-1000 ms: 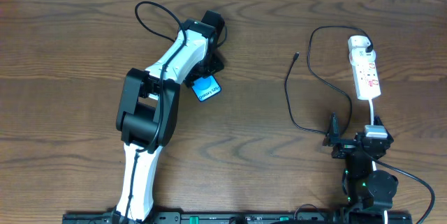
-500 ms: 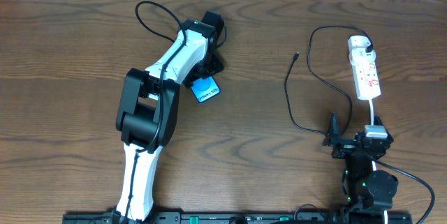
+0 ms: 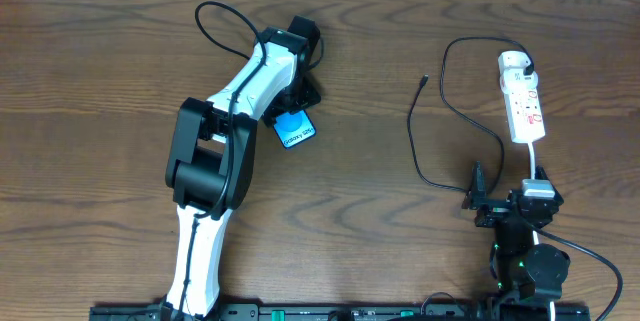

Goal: Plug charger to phone and switch on socket
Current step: 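Close the left gripper on the phone and tilt it upright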

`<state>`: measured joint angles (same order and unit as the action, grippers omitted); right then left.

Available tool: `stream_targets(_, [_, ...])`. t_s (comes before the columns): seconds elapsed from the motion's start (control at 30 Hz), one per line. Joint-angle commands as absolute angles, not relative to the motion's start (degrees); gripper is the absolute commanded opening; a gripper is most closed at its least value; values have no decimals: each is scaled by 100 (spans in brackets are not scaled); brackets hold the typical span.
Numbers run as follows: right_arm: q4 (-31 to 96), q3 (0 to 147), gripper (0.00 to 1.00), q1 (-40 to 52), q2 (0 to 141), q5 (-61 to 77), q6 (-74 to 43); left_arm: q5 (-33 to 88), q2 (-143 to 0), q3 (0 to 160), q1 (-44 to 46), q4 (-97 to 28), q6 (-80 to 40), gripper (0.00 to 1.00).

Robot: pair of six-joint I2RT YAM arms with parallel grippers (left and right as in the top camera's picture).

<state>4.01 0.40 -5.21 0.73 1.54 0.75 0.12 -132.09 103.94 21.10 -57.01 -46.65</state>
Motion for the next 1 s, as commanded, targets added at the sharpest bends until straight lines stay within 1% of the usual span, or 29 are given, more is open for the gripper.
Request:
stream_targets(0.0, [423, 32, 99, -482, 60, 165, 137, 89, -13220, 10331, 2119, -5780, -4523, 80])
stream_targets(0.4, [423, 32, 99, -482, 60, 165, 137, 93, -13211, 10331, 2119, -5791, -4344, 80])
stream_targets(0.67, [423, 32, 99, -482, 60, 165, 137, 123, -12960, 10335, 2119, -5833, -4160, 80])
stream_targets(0.97, [423, 32, 99, -482, 60, 165, 137, 475, -12652, 10335, 2119, -5913, -3830, 80])
